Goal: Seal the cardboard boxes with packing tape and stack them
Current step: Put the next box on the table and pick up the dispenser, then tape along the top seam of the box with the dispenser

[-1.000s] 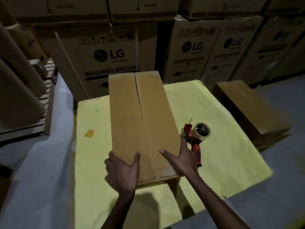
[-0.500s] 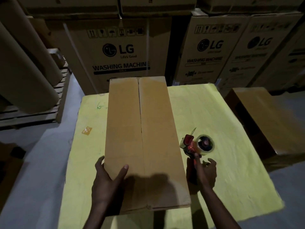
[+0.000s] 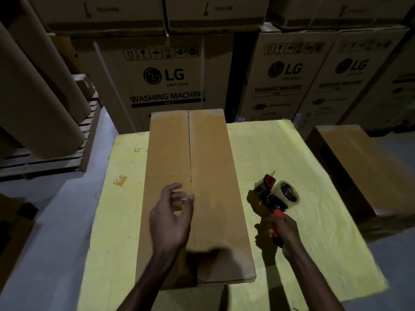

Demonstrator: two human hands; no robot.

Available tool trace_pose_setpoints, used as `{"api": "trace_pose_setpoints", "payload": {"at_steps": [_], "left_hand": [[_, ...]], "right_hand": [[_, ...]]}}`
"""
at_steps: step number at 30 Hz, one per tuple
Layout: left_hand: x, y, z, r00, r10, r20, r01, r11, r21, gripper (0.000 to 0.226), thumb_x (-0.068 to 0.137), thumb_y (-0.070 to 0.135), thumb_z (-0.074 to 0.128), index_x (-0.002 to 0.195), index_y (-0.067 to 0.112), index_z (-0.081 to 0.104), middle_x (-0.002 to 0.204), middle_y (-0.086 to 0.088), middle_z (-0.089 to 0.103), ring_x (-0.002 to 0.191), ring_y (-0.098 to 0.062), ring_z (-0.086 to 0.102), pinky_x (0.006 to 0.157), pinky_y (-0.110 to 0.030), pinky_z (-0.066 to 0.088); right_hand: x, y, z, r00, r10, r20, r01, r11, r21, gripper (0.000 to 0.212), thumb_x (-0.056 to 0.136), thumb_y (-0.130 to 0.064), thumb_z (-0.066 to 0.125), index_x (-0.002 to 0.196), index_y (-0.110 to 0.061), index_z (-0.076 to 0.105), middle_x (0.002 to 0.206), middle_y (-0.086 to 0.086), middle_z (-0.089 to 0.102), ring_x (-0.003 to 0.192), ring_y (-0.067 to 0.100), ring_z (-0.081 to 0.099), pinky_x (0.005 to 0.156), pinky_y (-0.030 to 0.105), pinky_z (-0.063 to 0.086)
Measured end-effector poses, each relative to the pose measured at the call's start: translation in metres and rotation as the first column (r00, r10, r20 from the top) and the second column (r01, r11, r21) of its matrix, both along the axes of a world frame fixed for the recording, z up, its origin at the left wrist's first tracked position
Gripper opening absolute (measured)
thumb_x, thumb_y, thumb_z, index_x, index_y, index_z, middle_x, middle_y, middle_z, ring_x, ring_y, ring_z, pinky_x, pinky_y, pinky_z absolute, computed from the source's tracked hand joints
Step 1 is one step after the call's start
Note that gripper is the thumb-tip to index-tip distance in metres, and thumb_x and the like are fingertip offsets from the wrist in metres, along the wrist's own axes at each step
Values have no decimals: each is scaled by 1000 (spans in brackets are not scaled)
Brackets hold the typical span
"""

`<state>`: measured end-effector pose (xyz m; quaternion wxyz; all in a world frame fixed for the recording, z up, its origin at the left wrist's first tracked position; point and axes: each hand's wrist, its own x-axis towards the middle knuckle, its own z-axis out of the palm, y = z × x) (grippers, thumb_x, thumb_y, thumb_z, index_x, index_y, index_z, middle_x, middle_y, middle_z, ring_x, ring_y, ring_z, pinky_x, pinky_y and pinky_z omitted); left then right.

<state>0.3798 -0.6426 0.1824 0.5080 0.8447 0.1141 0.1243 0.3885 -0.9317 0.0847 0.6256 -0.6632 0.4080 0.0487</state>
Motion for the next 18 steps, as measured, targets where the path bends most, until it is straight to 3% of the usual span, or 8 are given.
{"api": "trace_pose_setpoints", "payload": {"at_steps": [2,4,7,10,12,15,18], "left_hand": [[8,-15,3,986,-157,-63,145,976,-165,12,102,30,64,109,31,73,93,18,75,92,-2,70,81,-20,55],[21,-34,9,927,-323,-192,212,871,-442,23,107,30,54,113,27,76,102,10,78,105,-18,72,95,-35,55],[42,-57,27,779,-497,-381,79,681,-728,40,111,33,43,133,10,66,124,-8,74,120,-29,67,109,-42,49],[55,-60,44,696,-574,-431,-45,565,-824,59,110,45,38,138,-4,56,134,-23,66,124,-35,64,107,-41,49],[56,-48,49,694,-589,-415,-75,513,-855,65,106,52,44,135,-5,57,127,-27,69,113,-35,70,97,-41,57],[54,-32,48,694,-580,-425,-65,538,-840,62,103,52,51,124,-5,64,103,-25,76,83,-29,77,76,-36,64],[43,-20,39,679,-588,-438,-70,542,-837,54,109,41,43,122,-9,61,95,-26,75,78,-28,77,72,-36,65]], "right_hand": [[-2,-5,17,997,64,50,-58,993,-98,10,92,-14,67,102,-11,69,63,9,64,51,21,57,51,31,46],[-5,-4,38,984,143,109,-120,973,-200,10,93,-16,67,102,-21,67,71,10,67,54,22,59,53,33,48],[-13,5,76,938,295,182,-196,884,-425,22,88,-16,74,103,-26,62,76,9,67,56,23,65,48,31,51],[-23,16,100,857,465,223,-204,703,-681,32,84,-17,78,108,-27,59,71,-1,64,54,17,63,47,35,51],[-29,24,108,794,573,203,-200,561,-803,37,82,-17,81,112,-27,60,73,-7,63,62,15,61,53,32,47],[-36,30,116,727,674,131,-167,359,-919,49,76,-13,84,116,-27,59,76,-9,59,63,19,56,53,29,39],[-43,35,119,676,731,95,-137,252,-958,58,69,-10,88,117,-28,60,79,-8,65,63,22,60,53,28,39]]}}
